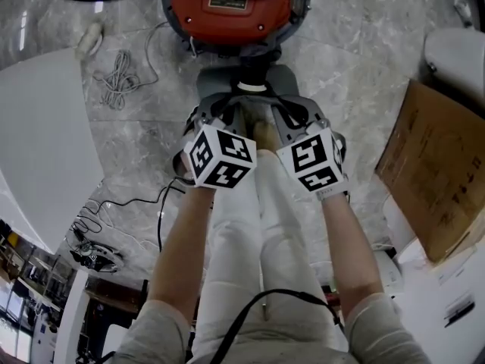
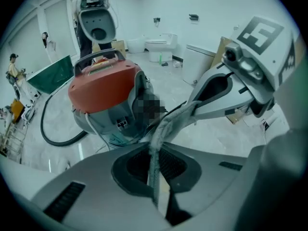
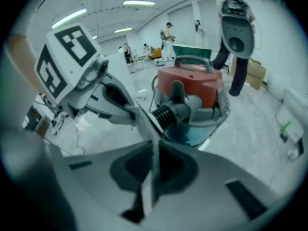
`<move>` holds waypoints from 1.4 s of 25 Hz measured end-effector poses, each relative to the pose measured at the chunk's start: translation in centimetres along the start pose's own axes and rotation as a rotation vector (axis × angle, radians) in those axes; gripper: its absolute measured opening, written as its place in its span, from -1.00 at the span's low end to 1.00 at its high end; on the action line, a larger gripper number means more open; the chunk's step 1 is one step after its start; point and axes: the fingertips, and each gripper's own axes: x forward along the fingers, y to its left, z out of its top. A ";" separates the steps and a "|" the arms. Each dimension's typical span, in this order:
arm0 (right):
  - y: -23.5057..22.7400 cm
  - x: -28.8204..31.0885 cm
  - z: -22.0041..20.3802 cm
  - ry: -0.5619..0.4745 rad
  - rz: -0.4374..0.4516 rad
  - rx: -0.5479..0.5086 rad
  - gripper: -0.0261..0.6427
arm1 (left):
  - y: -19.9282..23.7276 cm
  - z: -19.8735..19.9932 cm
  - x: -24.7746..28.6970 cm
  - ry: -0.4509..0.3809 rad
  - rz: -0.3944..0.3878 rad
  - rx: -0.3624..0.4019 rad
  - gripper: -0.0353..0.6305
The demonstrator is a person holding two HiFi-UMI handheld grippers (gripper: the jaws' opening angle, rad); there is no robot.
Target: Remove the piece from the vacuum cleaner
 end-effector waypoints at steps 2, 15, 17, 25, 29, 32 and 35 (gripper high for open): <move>0.3 -0.3 0.3 0.028 -0.033 -0.098 -0.85 | 0.1 -0.5 0.4 -0.001 -0.010 -0.040 -0.79; 0.7 -0.2 0.4 0.097 -0.127 -0.441 -0.85 | 0.3 -0.8 2.1 -0.041 -0.137 -0.315 -0.79; 0.6 0.0 0.2 0.058 -0.076 -0.273 -0.85 | 0.4 -0.8 1.7 -0.040 -0.117 -0.283 -0.79; -0.4 1.1 -0.7 -0.018 0.032 0.106 -0.85 | -0.5 0.3 -2.0 -0.063 -0.039 -0.159 -0.79; -0.5 2.0 -1.8 0.006 0.066 0.199 -0.85 | -1.1 1.0 -2.3 -0.039 -0.004 -0.032 -0.79; -0.7 2.9 -2.2 0.045 0.085 0.264 -0.85 | -1.4 0.7 -1.9 -0.024 0.002 0.036 -0.79; -0.7 2.6 -1.9 0.088 0.053 0.196 -0.85 | -1.4 0.1 -1.1 -0.035 -0.031 -0.018 -0.79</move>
